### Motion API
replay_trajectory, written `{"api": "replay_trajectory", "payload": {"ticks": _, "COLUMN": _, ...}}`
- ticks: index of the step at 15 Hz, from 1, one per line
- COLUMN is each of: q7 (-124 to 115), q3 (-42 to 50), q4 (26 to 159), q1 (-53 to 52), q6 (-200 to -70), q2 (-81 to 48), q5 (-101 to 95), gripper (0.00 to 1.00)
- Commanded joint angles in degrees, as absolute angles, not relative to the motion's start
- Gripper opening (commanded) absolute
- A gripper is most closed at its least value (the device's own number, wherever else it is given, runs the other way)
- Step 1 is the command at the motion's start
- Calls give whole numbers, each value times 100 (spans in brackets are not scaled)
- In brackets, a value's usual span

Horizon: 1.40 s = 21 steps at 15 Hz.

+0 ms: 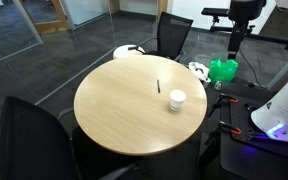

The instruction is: Move the cup away from you then put the marker in the cup

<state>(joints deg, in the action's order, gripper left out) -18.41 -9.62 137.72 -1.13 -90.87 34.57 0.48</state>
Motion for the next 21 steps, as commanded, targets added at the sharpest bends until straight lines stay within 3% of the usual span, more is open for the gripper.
{"api": "replay_trajectory", "payload": {"ticks": 1, "q7": -1851, "q3": -942, "q4": 13762, "q1": -136, "q6": -9078, "q2": 3451, "q5": 37, "gripper": 100}}
{"api": "replay_trajectory", "payload": {"ticks": 8, "q7": -1855, "q3": -951, "q4": 13778, "q1": -129, "q6": -9265, "q2": 3414, "q5": 8, "gripper": 100}}
{"api": "replay_trajectory", "payload": {"ticks": 21, "q7": -1494, "q3": -484, "q4": 13953, "q1": 112, "q6": -11938, "q2": 1887, "q5": -528, "gripper": 100}}
